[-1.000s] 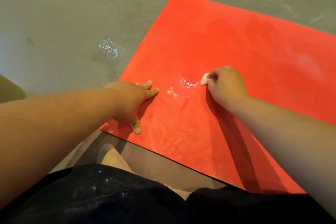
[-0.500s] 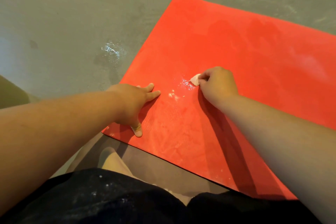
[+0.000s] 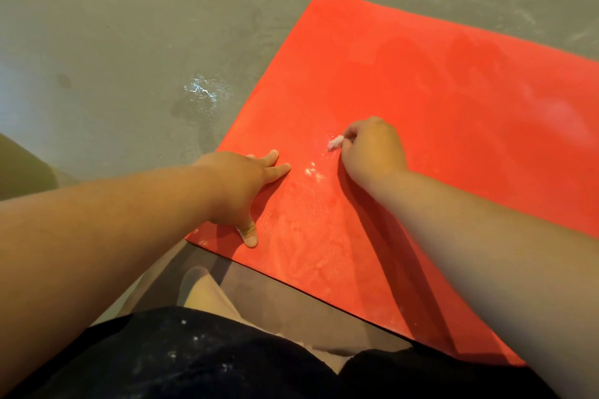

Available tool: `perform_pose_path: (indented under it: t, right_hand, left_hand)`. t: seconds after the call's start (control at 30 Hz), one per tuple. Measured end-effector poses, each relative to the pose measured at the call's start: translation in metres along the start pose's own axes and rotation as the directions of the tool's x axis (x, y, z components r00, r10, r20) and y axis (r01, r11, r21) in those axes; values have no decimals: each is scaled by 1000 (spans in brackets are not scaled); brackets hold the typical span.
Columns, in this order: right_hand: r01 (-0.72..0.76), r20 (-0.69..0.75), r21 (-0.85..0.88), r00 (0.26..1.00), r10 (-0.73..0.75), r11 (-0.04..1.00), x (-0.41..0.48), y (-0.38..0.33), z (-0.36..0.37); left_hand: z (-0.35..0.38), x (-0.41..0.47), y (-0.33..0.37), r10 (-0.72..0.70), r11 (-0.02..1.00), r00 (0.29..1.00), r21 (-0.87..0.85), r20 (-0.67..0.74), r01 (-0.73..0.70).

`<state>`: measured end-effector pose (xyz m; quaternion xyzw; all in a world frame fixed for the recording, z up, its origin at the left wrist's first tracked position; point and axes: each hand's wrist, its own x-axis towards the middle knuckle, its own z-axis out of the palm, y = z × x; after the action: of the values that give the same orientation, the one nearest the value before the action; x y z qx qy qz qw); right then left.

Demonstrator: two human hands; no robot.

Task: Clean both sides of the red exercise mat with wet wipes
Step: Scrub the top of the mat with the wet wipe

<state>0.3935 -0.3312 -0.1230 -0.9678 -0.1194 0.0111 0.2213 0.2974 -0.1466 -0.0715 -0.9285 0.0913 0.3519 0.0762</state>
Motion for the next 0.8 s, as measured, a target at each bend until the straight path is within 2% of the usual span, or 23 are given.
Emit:
perform_pose_path:
  t: [0.03, 0.1, 0.17, 0.23, 0.3, 0.4, 0.47, 0.63, 0.7, 0.8]
  right_hand:
    - [25, 3, 17, 1000, -25, 1000, -10, -3, 3]
    - [172, 44, 50, 984, -174, 984, -40, -8, 5]
    - [326, 167, 79, 928, -335, 942, -68, -10, 1]
    - [401, 219, 56, 889, -403, 914, -61, -6, -3]
    - [329, 158, -30, 934, -320, 944, -30, -6, 0]
    - [78, 56, -30, 995, -77, 996, 10, -11, 1]
    - [98, 77, -20, 992, -96, 995, 0, -16, 5]
    - [357, 190, 151, 905, -381, 922, -72, -15, -1]
    - [367, 184, 124, 905, -384, 922, -60, -13, 1]
    - [237, 88, 19, 967, -237, 971, -17, -16, 12]
  left_hand:
    - [0, 0, 0, -1, 1000, 1000, -5, 2, 1]
    - [1, 1, -1, 6, 1000, 1000, -3, -2, -6]
    - [1, 2, -1, 15, 1000, 1000, -2, -5, -15]
    - [1, 2, -1, 18, 1000, 1000, 5, -8, -18]
    - [1, 2, -1, 16, 1000, 1000, 13, -12, -16]
    - [1, 3, -2, 15, 1000, 1000, 8, -14, -15]
    - [2, 3, -2, 12, 1000, 1000, 1, -9, -12]
    - [2, 6, -2, 27, 999, 1000, 21, -14, -27]
    - [2, 6, -2, 25, 999, 1000, 29, -18, -24]
    - [2, 4, -2, 21, 999, 1000, 28, -23, -20]
